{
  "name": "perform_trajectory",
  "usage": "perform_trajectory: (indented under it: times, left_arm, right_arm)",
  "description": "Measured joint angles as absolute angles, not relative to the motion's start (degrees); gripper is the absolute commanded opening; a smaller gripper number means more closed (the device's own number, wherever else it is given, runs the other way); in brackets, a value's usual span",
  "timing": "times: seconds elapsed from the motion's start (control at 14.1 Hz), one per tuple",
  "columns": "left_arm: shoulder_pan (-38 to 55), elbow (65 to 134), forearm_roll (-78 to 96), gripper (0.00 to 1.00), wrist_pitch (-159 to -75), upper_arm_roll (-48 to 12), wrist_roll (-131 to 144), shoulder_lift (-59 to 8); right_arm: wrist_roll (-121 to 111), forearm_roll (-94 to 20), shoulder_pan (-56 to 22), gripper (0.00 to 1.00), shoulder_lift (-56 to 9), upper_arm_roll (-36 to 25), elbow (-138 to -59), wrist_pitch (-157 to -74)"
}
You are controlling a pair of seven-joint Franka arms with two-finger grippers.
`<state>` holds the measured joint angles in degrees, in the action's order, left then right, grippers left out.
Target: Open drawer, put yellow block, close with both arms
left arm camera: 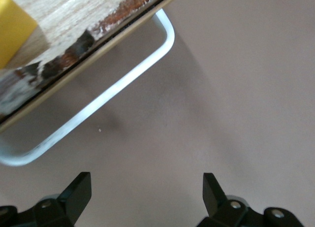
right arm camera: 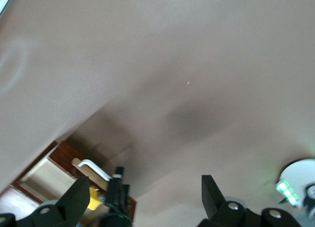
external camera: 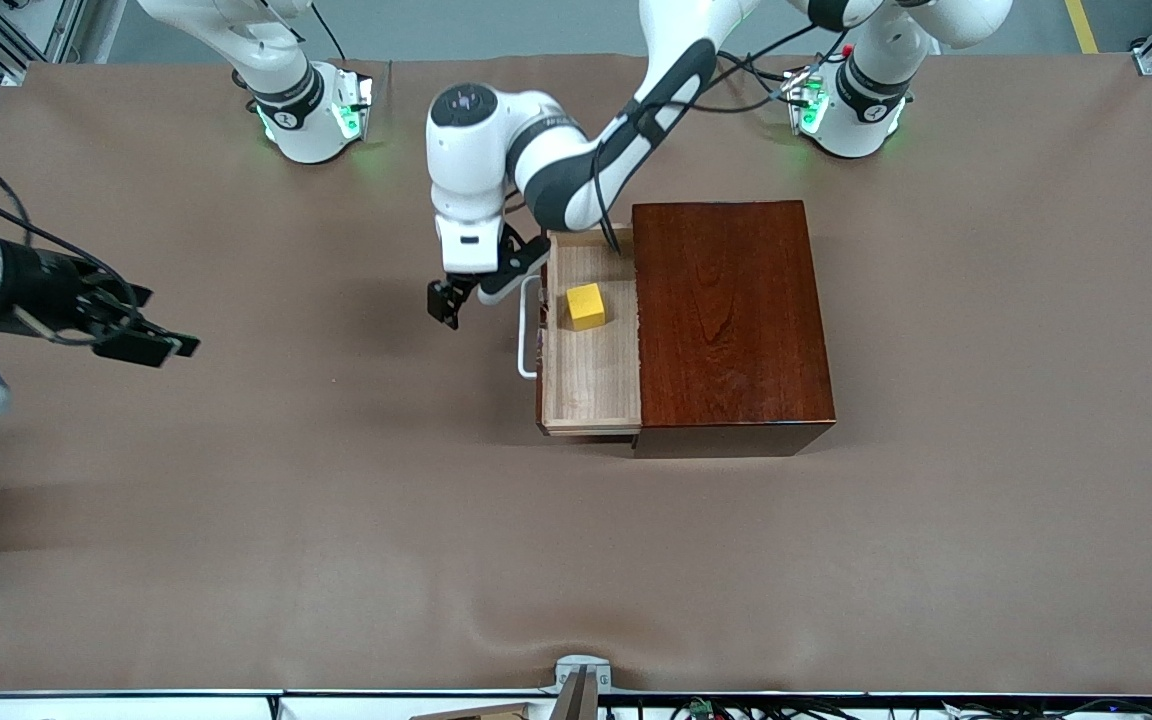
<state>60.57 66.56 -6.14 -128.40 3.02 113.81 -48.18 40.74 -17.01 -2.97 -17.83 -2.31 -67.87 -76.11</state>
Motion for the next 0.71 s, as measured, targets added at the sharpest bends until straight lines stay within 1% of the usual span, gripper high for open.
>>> perform_trajectory:
  times: [0.21, 0.43, 0.57, 0.71]
  left_arm:
    - [60.35, 66.09, -6.14, 1.0, -128.17, 3.48, 115.09, -48.67]
    - [60.34, 66.1, -6.14, 1.0, -126.54, 3.61, 115.26, -48.95]
    - [60.33, 66.1, -6.14, 1.0, -124.94, 3.69, 115.88, -49.44]
    - [60.21, 66.01, -6.13, 1.0, -124.01, 3.99, 116.37, -49.73]
  right_arm:
    - [28.15, -12.44, -2.29, 1.0, -14.24, -2.3, -67.66, -75.06]
    - [15.17, -8.34, -1.7, 1.0, -10.43, -2.3, -68.21, -71.66]
    - [9.11, -6.77, -1.25, 1.0, -8.59, -2.26, -69.67, -71.35]
    - [4.95, -4.13, -0.94, 1.0, -5.96, -1.99, -73.38, -72.53]
